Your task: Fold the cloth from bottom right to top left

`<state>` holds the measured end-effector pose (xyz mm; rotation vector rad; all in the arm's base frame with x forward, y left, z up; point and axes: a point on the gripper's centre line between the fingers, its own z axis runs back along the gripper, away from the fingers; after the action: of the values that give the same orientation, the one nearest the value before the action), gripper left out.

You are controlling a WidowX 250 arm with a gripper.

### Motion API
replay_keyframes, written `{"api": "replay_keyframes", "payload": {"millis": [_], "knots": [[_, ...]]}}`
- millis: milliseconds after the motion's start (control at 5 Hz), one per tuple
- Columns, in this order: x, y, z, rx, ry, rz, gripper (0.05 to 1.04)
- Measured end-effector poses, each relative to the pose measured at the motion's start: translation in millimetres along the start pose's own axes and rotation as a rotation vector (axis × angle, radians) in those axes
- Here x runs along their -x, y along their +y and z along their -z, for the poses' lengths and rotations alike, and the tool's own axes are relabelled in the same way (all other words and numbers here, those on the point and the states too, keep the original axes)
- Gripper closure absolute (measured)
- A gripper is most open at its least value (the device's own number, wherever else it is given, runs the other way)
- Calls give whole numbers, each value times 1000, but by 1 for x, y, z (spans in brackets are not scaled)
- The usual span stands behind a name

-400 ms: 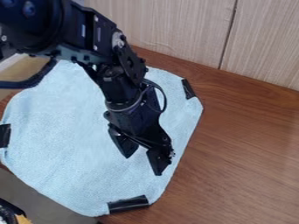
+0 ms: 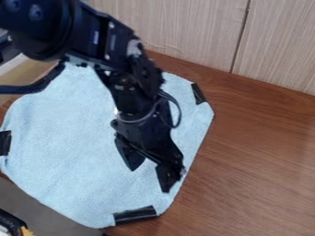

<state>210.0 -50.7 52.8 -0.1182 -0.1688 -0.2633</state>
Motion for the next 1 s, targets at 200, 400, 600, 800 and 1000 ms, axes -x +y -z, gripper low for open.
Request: {"api": "replay_keyframes", "payload": {"millis": [200,400,600,800,1000], "knots": [[4,-7,-8,-21,-20,47,83],[15,-17,-5,-26,-10,112,83],[22,-18,1,-17,-14,152,83],[29,-16,13,-19,9,167,83],[35,-16,26,-47,54,188,83]]}}
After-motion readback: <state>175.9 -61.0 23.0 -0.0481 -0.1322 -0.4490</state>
